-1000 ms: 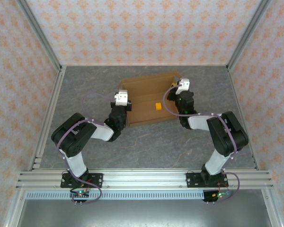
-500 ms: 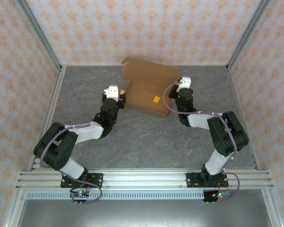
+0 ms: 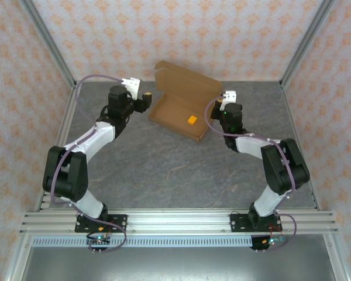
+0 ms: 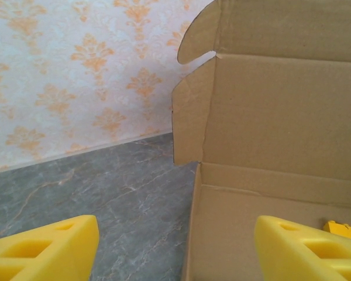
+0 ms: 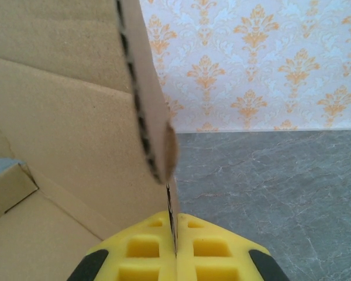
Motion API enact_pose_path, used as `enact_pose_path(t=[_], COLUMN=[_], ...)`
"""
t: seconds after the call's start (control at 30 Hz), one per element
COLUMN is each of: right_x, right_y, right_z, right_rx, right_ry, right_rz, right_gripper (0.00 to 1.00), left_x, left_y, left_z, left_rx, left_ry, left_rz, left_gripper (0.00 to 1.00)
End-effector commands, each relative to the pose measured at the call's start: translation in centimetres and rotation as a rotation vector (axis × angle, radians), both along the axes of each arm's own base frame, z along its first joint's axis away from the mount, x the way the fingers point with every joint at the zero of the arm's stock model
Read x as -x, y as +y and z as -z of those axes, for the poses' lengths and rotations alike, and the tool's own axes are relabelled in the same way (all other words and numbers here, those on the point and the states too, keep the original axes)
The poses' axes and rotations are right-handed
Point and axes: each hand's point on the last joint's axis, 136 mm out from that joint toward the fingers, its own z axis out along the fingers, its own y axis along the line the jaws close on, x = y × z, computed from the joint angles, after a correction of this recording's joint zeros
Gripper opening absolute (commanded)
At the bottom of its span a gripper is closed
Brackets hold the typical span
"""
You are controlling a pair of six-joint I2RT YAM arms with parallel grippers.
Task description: Fold the paper box
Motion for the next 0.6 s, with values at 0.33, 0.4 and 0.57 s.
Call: enact_pose_path(t=[0.33, 0.4, 0.57], right_x=[-0.5, -0.5, -0.5], right_y=[0.6, 0.6, 0.7], right_z=[-1.0, -1.0, -1.0], right_rx=[0.017, 0.020, 0.023], right_ry=[0.046, 0.048, 0.054], right_rz=[-0.120, -0.121, -0.129], right_gripper=[0.00, 0.00, 0.00], left_x=[-8.4, -9.6, -12.0], left_y=[-4.0, -4.4, -4.7], left_z=[4.7, 5.4, 6.3], left_rx=[0.018, 0.000, -0.038], left_ry=[0.145, 0.160, 0.165], left_rz=[0.409, 0.436, 0.476], left_gripper=[0.71, 0.71, 0.73])
